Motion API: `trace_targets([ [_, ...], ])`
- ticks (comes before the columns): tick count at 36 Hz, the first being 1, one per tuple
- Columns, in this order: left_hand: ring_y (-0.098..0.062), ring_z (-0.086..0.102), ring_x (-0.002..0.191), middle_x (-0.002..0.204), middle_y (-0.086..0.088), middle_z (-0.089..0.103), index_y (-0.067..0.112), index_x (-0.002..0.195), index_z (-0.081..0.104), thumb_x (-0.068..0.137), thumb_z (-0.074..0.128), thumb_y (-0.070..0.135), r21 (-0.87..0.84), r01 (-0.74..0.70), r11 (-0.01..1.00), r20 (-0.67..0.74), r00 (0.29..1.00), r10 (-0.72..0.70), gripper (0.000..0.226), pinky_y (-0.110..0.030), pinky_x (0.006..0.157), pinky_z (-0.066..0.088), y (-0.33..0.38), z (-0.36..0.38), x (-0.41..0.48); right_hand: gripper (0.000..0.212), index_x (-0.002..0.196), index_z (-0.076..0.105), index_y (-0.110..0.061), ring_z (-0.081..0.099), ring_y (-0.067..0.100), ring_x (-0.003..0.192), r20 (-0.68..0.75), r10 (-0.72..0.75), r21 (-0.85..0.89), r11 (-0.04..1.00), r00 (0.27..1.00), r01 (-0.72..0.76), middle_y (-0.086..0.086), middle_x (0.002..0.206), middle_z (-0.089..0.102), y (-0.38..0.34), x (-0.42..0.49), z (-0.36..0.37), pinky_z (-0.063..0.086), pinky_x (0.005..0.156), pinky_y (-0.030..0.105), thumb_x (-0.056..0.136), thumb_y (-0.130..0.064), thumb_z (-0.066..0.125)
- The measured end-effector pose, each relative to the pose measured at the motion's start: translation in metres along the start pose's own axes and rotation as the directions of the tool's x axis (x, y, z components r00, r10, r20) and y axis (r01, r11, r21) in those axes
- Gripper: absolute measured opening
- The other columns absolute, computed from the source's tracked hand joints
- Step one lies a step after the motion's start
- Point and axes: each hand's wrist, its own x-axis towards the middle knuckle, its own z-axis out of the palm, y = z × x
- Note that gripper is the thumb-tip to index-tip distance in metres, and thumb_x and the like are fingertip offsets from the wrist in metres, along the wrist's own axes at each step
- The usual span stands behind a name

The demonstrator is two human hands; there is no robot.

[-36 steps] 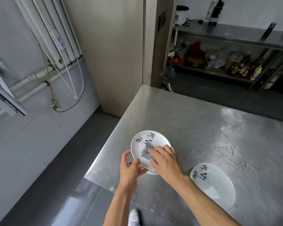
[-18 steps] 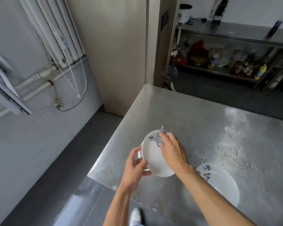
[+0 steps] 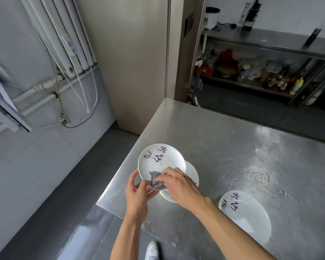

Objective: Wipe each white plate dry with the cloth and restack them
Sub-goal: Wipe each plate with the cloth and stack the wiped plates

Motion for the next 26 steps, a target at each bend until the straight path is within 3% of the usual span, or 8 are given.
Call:
trace_targets([
  [5,-0.048,0.075,0.095,0.101,-0.028,0.077,0.025,0.136,0.054,0.1,0.048,-0.005,0.01,0.03,0.999,-0.005,1.0,-0.03,0.047,-0.036,0.072,0.064,-0.002,0.0,0.001,0.061,0.13,0.058,-0.037,0.048,0.019,0.105,0.015,-0.002,-0.112,0.994,1.0,0.004,-0.01,0.122,0.051,0.007,-0.007,-0.001,0.05,0.081,0.034,0.085,0.005,0.051],
  [10,-0.041,0.075,0.087,0.101,-0.023,0.078,0.027,0.134,0.058,0.101,0.048,-0.004,0.078,0.031,0.996,0.012,0.999,-0.032,0.047,-0.037,0.072,0.064,0.0,-0.003,0.003,0.061,0.129,0.06,-0.033,0.05,0.023,0.107,-0.031,0.129,-0.171,0.976,0.991,-0.133,-0.006,0.122,0.053,0.02,-0.012,-0.007,0.051,0.082,0.036,0.079,0.001,0.052],
  [17,-0.039,0.072,0.085,0.1,-0.028,0.074,0.034,0.131,0.061,0.102,0.049,-0.002,0.192,0.012,0.981,0.124,0.992,-0.037,0.049,-0.039,0.073,0.064,0.006,0.002,0.001,0.062,0.137,0.05,-0.028,0.049,0.023,0.111,-0.011,0.319,-0.275,0.91,0.948,-0.309,-0.005,0.124,0.049,0.041,-0.014,-0.018,0.049,0.079,0.036,0.08,-0.016,0.073],
  [23,-0.031,0.076,0.083,0.099,-0.022,0.077,0.038,0.13,0.063,0.1,0.05,-0.003,0.24,-0.02,0.971,0.224,0.974,-0.036,0.053,-0.038,0.072,0.063,0.011,0.013,-0.004,0.049,0.14,0.049,-0.028,0.054,0.027,0.11,-0.154,0.388,-0.175,0.895,0.909,-0.411,0.002,0.118,0.049,0.04,0.0,-0.025,0.049,0.081,0.037,0.093,-0.011,0.052],
  [26,-0.031,0.073,0.084,0.099,-0.025,0.074,0.046,0.126,0.066,0.091,0.054,0.007,0.25,-0.034,0.968,0.283,0.958,-0.039,0.054,-0.038,0.073,0.063,0.015,0.019,-0.007,0.048,0.141,0.048,-0.027,0.056,0.025,0.112,-0.192,0.356,-0.089,0.921,0.914,-0.378,0.0,0.124,0.049,0.032,0.011,-0.029,0.047,0.084,0.036,0.095,-0.012,0.051],
])
